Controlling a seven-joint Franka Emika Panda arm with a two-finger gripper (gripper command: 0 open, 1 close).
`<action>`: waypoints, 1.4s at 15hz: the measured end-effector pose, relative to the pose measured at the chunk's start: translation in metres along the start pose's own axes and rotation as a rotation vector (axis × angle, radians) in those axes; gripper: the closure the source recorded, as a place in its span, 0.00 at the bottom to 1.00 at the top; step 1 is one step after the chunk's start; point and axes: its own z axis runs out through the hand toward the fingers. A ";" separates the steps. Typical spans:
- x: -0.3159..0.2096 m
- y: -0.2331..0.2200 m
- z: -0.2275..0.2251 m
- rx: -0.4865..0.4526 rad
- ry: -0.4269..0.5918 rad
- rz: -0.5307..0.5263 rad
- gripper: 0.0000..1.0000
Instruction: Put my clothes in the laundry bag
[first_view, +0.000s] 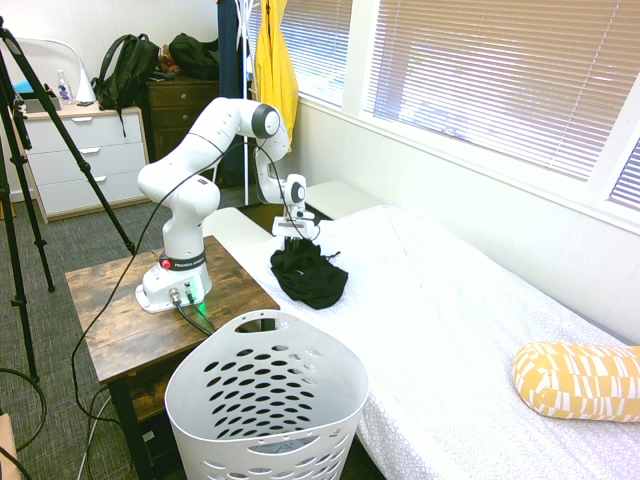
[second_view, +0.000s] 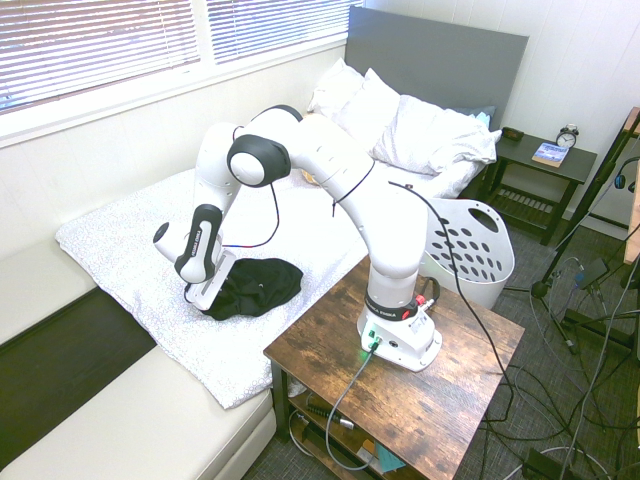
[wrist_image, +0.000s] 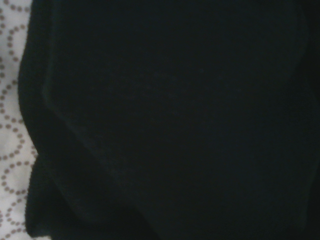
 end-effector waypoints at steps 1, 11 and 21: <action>0.000 0.003 -0.001 0.005 -0.005 -0.002 1.00; 0.060 0.154 -0.153 -0.012 -0.137 -0.055 1.00; 0.024 0.461 -0.251 -0.454 -0.292 -0.108 1.00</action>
